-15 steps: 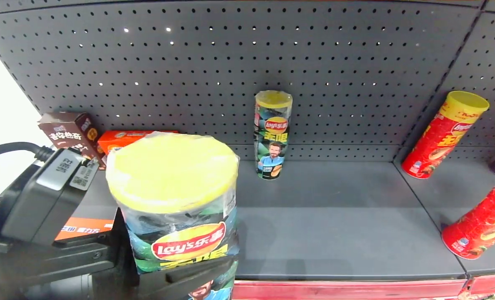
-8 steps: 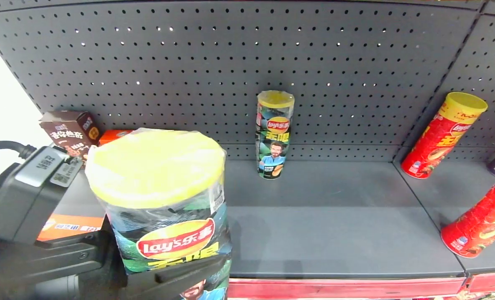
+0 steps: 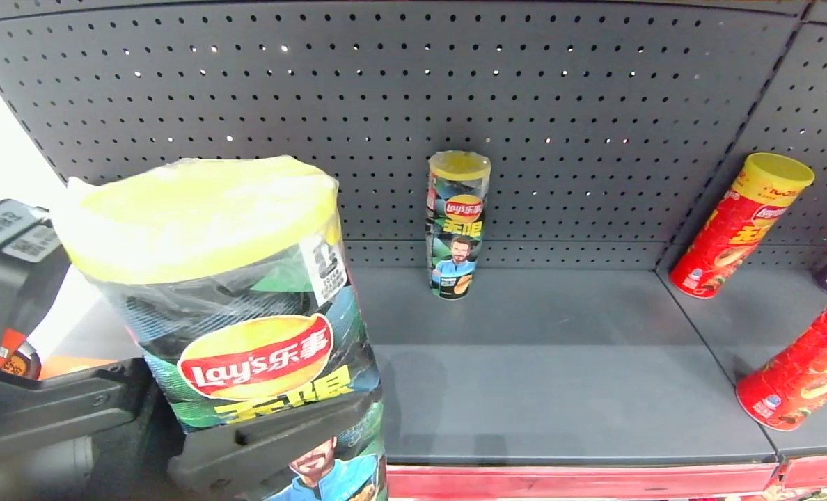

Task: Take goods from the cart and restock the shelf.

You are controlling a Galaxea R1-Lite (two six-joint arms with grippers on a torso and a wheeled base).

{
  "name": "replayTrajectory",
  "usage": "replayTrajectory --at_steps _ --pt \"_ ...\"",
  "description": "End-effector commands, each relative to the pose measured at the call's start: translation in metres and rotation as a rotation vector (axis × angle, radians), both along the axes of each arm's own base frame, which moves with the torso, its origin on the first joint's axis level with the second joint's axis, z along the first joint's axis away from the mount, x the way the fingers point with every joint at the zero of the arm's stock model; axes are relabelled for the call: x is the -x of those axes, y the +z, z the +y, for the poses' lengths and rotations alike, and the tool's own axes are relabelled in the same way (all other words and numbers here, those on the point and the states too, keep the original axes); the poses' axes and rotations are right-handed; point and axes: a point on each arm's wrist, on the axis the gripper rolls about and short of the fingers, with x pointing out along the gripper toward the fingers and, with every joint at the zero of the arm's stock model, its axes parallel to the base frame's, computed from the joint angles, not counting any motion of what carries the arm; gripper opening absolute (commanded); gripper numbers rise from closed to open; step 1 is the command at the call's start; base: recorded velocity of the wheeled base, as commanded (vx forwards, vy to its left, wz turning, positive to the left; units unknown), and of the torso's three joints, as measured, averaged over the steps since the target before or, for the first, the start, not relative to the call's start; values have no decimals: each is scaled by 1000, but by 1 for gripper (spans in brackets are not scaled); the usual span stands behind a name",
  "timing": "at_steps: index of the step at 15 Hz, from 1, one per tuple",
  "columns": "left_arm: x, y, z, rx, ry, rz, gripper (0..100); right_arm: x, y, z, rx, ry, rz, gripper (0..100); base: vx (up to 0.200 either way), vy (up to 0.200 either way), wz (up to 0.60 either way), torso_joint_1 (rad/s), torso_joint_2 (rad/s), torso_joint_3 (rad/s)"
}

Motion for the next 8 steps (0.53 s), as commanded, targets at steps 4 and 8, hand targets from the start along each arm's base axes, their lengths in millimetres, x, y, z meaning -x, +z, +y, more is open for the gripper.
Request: replayTrajectory --at_steps 4,8 --pt "-5 -10 -4 -32 1 37 0 -36 115 7 60 328 40 100 0 0 0 0 0 0" --pt "-4 -19 0 -50 15 65 0 -63 122 19 109 588 132 100 0 0 0 0 0 0"
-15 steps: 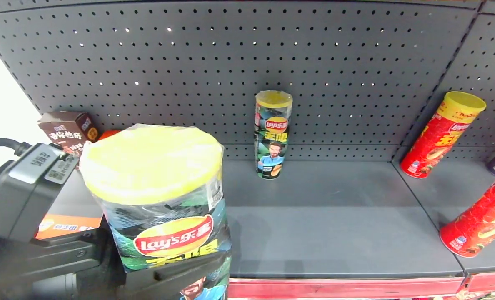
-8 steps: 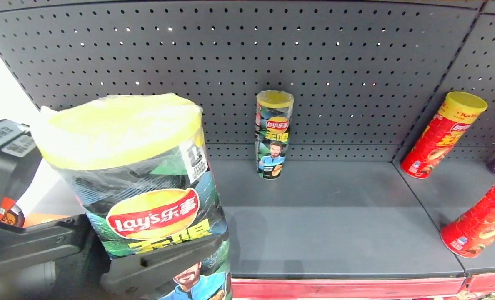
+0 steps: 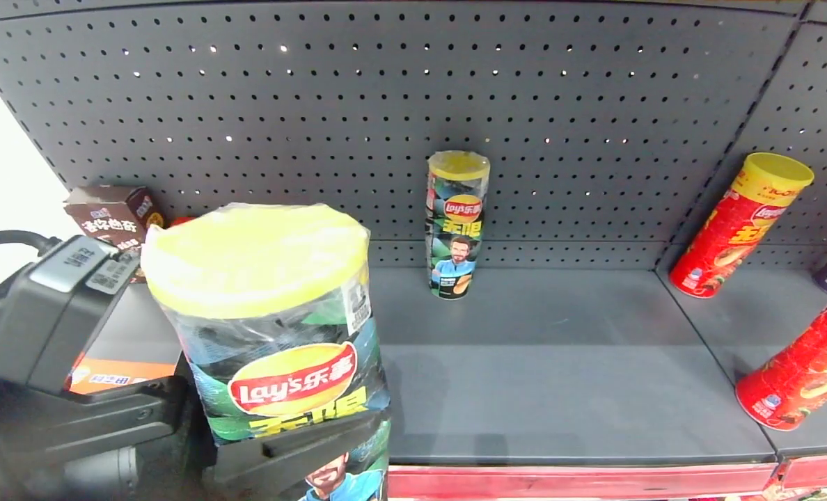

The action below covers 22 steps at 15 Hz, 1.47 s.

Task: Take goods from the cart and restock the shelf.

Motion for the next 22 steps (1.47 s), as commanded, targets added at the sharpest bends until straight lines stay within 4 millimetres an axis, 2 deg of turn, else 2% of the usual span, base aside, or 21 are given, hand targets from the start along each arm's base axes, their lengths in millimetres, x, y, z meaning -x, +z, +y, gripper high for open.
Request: replayTrajectory --at_steps 1,2,4,6,7,8,9,11,15,16,17,22 --pt "0 -6 4 -11 13 15 0 -31 14 12 36 119 96 100 0 0 0 0 0 0" --pt "1 -4 4 -6 13 9 0 -35 17 15 39 133 106 100 0 0 0 0 0 0" --pt "0 -4 6 -3 24 7 0 -68 20 33 69 204 162 100 0 0 0 0 0 0" --pt "-1 -4 7 -4 32 8 0 -97 22 55 80 258 125 100 0 0 0 0 0 0" --pt "-1 -4 8 -3 38 10 0 -111 19 64 97 238 134 100 0 0 0 0 0 0" --pt "-1 -4 8 -3 38 10 0 -111 19 64 97 238 134 100 0 0 0 0 0 0" --pt "-2 -4 9 -2 47 8 0 -133 11 81 135 175 142 100 0 0 0 0 0 0" --pt "-3 -3 12 -2 67 6 0 -146 8 94 136 195 142 100 0 0 0 0 0 0" --pt "-3 -3 13 0 67 6 0 -189 4 121 120 190 116 100 0 0 0 0 0 0" --pt "-3 -3 13 0 67 6 0 -191 4 123 118 189 113 100 0 0 0 0 0 0" --pt "-3 -3 13 -1 70 7 0 -208 3 131 113 182 106 100 0 0 0 0 0 0" --pt "-3 -3 14 -1 72 7 0 -256 12 157 83 173 45 100 0 0 0 0 0 0"
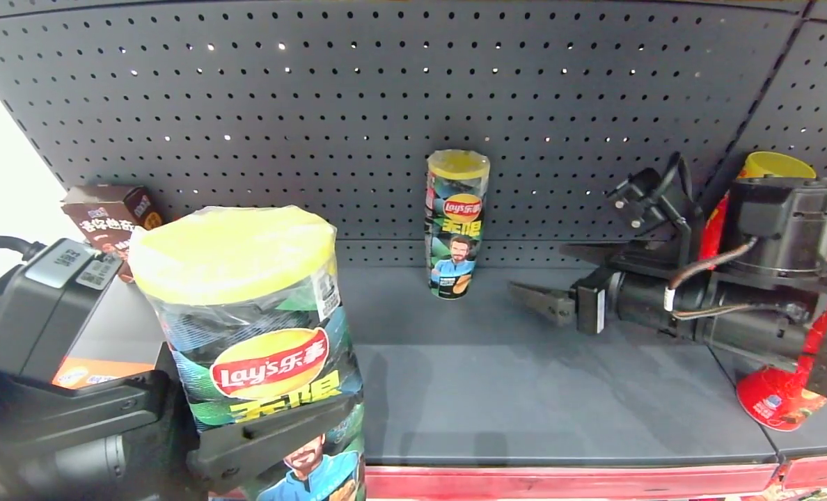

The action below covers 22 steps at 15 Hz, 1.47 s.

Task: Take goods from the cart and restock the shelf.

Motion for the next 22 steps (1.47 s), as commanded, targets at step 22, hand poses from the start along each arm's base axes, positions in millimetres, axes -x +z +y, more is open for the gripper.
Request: replayTrajectory --at_steps 22 --pt "-6 -3 11 10 -57 35 0 -143 -18 33 -34 443 -108 100 0 0 0 0 0 0"
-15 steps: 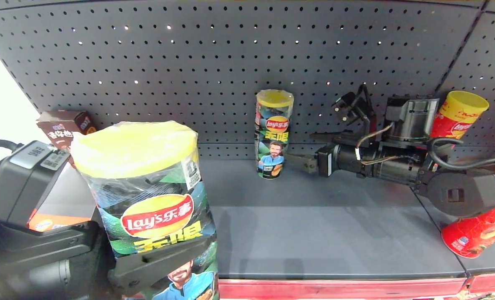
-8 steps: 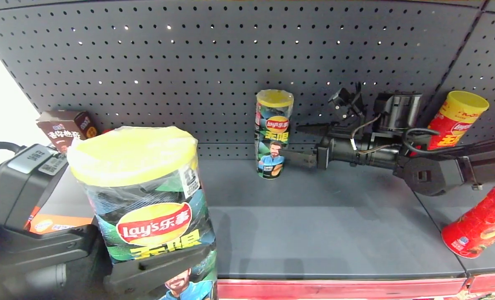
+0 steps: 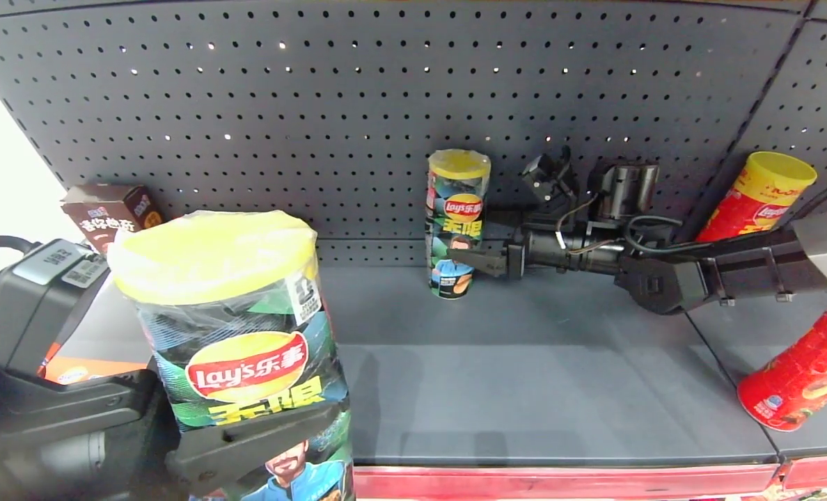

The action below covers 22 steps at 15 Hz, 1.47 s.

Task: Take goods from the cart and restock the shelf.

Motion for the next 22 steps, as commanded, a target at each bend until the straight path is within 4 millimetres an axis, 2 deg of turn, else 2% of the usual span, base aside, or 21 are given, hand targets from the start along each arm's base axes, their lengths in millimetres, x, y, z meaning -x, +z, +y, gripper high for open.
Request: replayTrajectory --at_steps 1,7,14,16,20,22 --pt "-1 -1 0 -2 1 4 0 -1 -5 4 5 7 10 100 0 0 0 0 0 0" --pt "3 -10 3 -18 6 29 0 16 -15 10 25 36 54 100 0 0 0 0 0 0" --pt "3 -10 3 -17 8 29 0 42 -14 4 41 44 83 100 0 0 0 0 0 0" --pt "4 -11 3 -17 6 30 0 39 -14 3 42 30 83 100 0 0 0 0 0 0" --pt "3 -11 3 -17 8 30 0 14 -18 12 34 -25 56 100 0 0 0 0 0 0" --pt "3 -11 3 -17 8 30 0 10 -22 18 34 -17 59 100 0 0 0 0 0 0"
